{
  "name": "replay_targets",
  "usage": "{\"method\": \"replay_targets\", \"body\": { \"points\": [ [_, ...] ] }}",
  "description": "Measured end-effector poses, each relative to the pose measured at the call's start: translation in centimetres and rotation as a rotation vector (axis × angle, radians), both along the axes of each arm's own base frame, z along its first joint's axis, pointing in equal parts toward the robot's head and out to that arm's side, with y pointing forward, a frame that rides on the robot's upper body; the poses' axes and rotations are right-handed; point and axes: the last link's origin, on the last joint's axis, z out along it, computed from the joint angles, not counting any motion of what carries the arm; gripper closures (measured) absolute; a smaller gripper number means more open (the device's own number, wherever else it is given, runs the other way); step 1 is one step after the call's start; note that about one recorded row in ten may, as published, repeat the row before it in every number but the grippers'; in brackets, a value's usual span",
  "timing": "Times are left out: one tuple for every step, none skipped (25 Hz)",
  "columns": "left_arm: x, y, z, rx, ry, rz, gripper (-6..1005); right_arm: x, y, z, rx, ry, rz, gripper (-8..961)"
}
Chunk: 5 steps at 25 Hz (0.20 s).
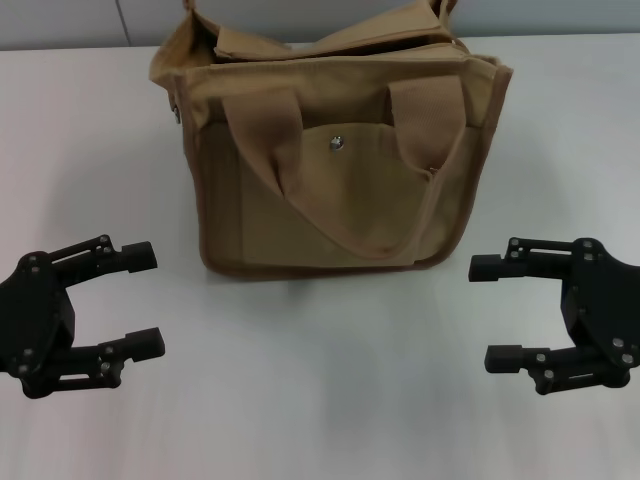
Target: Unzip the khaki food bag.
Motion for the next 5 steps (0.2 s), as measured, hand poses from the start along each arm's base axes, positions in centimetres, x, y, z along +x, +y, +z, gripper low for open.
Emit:
{"method": "replay_targets", "body": {
  "points": [
    [0.01, 0.01, -0.01, -0.001, 0.001, -0.001, 144, -0.03, 0.02, -0.04, -0.001, 0.000, 0.001, 161],
    [0.02, 0.02, -0.03, -0.003, 0.002, -0.002, 144, -0.07, 0.04, -0.08, -0.001, 0.000, 0.002, 161],
    [0.06, 0.05, -0.07, -0.006, 0.004, -0.004, 144, -0.08, 0.05, -0.09, -0.001, 0.000, 0.002, 161],
    [0.10, 0.07, -0.15, -0.012, 0.007, -0.007, 144, -0.08, 0.05, -0.09, -0.001, 0.000, 0.002, 161],
    [0.13, 0.08, -0.22, -0.016, 0.009, -0.009, 144, -0.09, 0.07, -0.08, -0.001, -0.001, 0.003, 161]
  ]
}}
